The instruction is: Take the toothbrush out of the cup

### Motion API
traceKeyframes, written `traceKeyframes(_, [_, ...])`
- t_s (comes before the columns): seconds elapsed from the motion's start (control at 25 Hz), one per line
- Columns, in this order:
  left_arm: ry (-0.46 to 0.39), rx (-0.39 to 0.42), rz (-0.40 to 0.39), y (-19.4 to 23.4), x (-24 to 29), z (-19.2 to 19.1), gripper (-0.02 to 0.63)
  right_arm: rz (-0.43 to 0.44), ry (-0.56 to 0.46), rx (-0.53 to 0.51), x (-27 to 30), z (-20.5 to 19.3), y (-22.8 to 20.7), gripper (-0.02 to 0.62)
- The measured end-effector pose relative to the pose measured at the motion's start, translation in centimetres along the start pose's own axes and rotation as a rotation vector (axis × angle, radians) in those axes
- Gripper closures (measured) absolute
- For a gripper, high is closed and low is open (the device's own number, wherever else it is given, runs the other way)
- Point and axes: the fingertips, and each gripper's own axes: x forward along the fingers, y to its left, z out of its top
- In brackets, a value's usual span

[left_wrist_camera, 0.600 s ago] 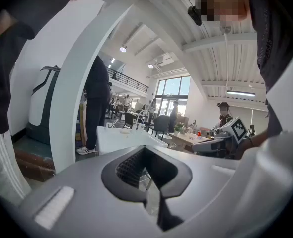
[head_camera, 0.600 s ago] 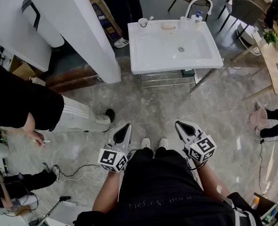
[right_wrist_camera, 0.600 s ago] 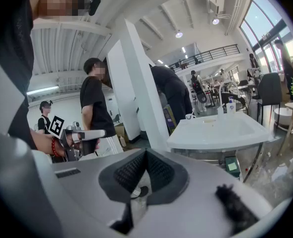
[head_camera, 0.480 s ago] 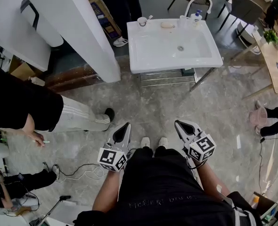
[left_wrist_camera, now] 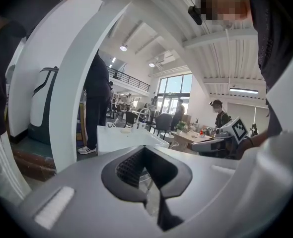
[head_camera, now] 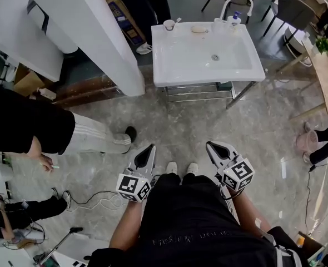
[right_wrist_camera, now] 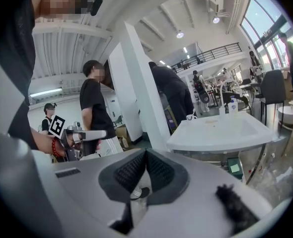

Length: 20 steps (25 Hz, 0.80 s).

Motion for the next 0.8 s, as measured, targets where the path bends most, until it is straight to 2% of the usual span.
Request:
traceKeyframes(0.48, [0.007, 0.006, 0.074, -3.7, 1.0, -0.6, 0.598, 0.029, -0.015, -0.012, -2.5, 0.0, -4.4, 0.581])
traceKeyframes(0.8, [0.003, 0.040, 0.077, -4.7, 1.4, 0.8, 0.598, 0.008, -0.033, 0.009, -3.9, -0.4, -5.9, 0.581])
